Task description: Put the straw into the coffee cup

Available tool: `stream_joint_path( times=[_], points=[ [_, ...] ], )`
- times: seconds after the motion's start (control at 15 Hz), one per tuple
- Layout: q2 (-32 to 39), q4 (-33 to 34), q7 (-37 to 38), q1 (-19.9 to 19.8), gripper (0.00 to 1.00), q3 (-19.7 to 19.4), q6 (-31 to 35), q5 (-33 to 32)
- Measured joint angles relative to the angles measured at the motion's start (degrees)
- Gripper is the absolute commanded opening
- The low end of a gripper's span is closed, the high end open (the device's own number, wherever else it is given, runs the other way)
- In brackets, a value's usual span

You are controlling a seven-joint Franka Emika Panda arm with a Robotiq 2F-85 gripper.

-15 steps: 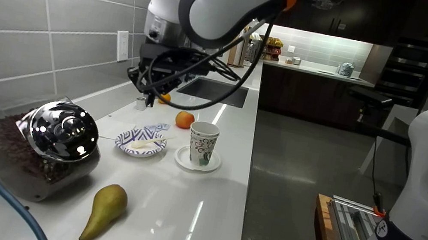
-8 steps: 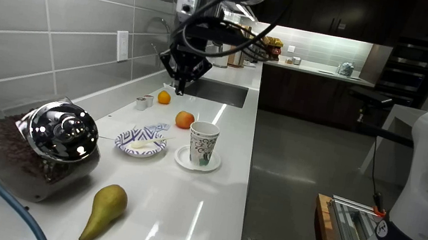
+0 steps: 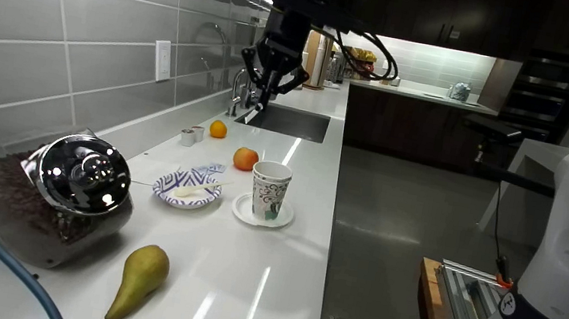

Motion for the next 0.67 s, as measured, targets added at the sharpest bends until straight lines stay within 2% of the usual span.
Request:
stream_joint_path(
  times=[0.67],
  points=[
    [-1.7, 0.1, 3.7, -5.6, 0.01, -4.4, -7.0, 20.5]
  ],
)
